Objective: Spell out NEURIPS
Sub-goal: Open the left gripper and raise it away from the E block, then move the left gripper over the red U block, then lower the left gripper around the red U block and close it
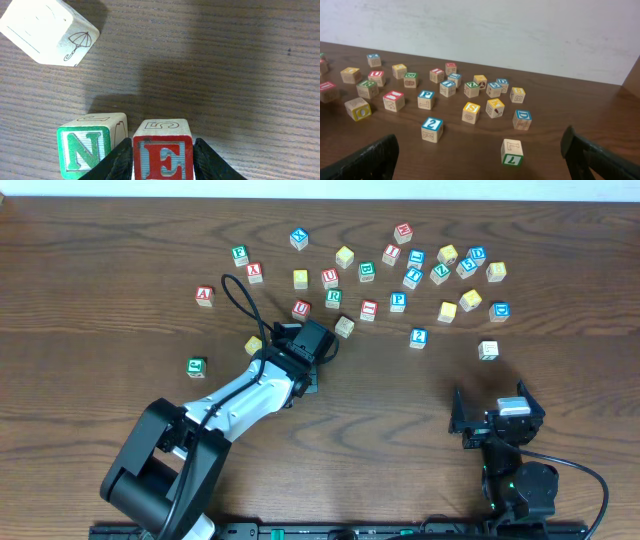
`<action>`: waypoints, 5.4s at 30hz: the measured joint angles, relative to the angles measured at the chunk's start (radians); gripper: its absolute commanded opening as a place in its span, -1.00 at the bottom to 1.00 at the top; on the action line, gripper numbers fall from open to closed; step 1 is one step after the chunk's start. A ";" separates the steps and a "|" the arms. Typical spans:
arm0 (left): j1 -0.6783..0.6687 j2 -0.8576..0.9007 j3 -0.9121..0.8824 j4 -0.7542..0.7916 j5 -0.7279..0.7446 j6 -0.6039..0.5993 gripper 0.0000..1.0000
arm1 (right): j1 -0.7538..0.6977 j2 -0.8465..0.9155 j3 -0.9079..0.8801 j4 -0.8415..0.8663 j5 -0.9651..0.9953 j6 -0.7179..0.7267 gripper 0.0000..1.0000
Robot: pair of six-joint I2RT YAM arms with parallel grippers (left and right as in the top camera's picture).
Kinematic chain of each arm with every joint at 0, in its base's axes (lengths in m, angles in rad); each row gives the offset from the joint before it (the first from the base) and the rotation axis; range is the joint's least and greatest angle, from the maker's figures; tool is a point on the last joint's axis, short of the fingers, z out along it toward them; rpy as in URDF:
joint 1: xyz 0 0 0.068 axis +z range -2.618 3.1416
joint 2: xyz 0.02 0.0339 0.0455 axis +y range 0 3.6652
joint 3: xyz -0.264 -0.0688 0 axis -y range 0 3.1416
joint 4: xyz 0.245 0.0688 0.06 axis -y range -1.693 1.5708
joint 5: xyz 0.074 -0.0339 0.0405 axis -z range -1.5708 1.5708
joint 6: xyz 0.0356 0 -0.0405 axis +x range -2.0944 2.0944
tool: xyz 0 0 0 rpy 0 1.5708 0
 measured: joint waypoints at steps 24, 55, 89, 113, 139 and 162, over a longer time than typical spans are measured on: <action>0.000 -0.345 0.006 -0.024 0.000 0.149 -0.24 | 0.000 0.000 0.000 0.000 0.000 0.000 0.99; 0.121 -0.405 0.206 -0.244 0.003 0.378 0.13 | 0.000 0.000 0.000 0.000 0.000 0.000 0.98; 0.180 0.272 0.759 -0.472 0.201 0.693 0.33 | 0.000 0.000 0.000 0.000 0.000 0.000 0.99; 0.184 0.436 0.809 -0.379 0.203 0.697 0.30 | 0.000 0.000 0.000 0.000 0.000 0.000 0.98; 0.185 0.518 0.811 -0.315 0.210 0.698 0.22 | 0.000 0.000 0.000 0.000 0.000 0.000 0.98; 0.185 0.522 0.812 -0.298 0.210 0.700 -0.08 | 0.000 0.000 0.000 0.000 0.000 0.000 0.99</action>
